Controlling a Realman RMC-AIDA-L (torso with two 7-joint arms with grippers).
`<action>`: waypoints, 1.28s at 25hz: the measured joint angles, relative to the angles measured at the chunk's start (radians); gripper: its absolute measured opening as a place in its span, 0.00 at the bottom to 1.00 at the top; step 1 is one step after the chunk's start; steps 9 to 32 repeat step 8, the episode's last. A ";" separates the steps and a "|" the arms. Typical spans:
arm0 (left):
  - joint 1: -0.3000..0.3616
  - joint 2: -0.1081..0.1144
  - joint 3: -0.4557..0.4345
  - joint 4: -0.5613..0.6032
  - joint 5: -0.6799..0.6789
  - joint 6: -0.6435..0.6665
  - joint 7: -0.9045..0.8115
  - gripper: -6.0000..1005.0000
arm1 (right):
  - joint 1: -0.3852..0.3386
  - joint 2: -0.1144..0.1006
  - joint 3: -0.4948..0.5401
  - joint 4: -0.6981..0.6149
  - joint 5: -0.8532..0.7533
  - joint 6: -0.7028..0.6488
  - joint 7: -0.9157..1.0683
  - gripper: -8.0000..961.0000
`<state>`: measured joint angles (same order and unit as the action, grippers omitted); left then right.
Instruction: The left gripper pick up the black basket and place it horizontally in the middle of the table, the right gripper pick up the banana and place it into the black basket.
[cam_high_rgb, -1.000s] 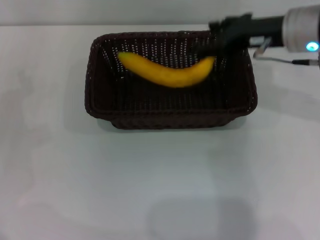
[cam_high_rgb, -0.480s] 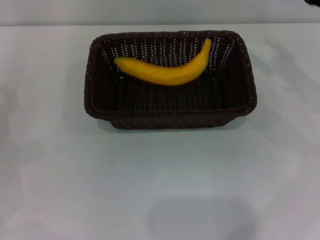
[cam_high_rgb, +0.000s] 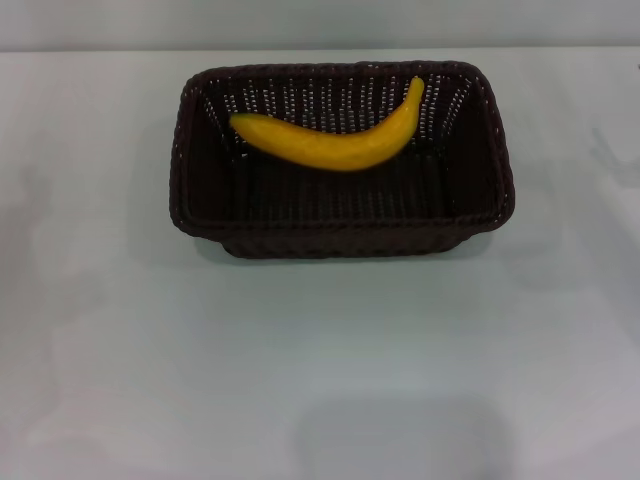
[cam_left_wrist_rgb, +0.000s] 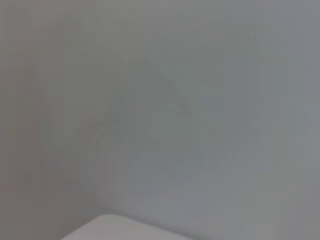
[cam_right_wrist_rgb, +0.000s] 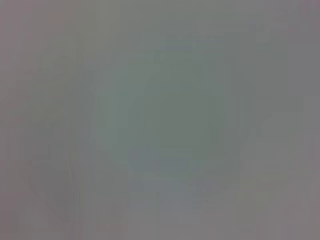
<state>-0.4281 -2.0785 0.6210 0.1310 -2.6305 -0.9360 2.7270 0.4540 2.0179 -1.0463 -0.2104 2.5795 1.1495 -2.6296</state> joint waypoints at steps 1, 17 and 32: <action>-0.006 0.000 0.001 -0.007 0.004 -0.010 -0.002 0.76 | -0.005 0.000 0.017 0.001 0.000 -0.008 -0.005 0.84; -0.041 -0.006 -0.008 -0.073 -0.047 -0.035 -0.016 0.89 | -0.011 -0.002 0.130 0.010 0.000 -0.046 -0.020 0.85; -0.041 -0.006 -0.008 -0.073 -0.047 -0.035 -0.016 0.89 | -0.011 -0.002 0.130 0.010 0.000 -0.046 -0.020 0.85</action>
